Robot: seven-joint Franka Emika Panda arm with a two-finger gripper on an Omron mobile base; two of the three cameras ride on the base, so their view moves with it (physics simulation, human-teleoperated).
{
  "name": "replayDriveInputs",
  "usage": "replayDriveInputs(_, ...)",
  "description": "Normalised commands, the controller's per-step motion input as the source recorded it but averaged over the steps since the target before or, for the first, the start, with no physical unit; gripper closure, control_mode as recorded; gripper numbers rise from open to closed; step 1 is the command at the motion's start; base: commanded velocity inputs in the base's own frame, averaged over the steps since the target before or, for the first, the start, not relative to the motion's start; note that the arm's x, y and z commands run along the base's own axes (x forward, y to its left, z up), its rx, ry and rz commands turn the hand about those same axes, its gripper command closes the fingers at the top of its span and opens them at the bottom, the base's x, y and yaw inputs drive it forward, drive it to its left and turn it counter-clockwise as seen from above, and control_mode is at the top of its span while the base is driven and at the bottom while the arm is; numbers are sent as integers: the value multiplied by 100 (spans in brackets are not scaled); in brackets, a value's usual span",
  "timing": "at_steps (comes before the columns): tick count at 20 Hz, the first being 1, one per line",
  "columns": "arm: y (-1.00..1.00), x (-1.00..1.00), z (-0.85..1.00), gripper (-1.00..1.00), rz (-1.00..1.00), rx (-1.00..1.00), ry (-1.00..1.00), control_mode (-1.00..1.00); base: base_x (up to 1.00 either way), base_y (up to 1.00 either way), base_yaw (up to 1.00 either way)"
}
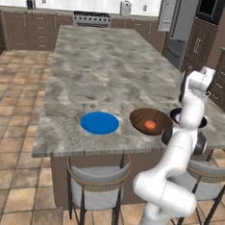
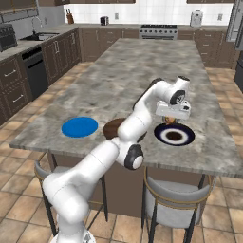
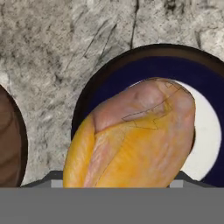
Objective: Pick the chicken drumstick and squash from their plates and place them in the bowl. Then put the bowl in the fridge.
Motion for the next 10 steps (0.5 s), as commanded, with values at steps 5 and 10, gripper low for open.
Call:
replayDriveInputs(5, 33, -25, 51, 100, 9, 9, 5, -100, 0, 0, 0)
replayDriveInputs(10, 34, -31, 42, 100, 8, 16, 22, -100, 0, 0, 0)
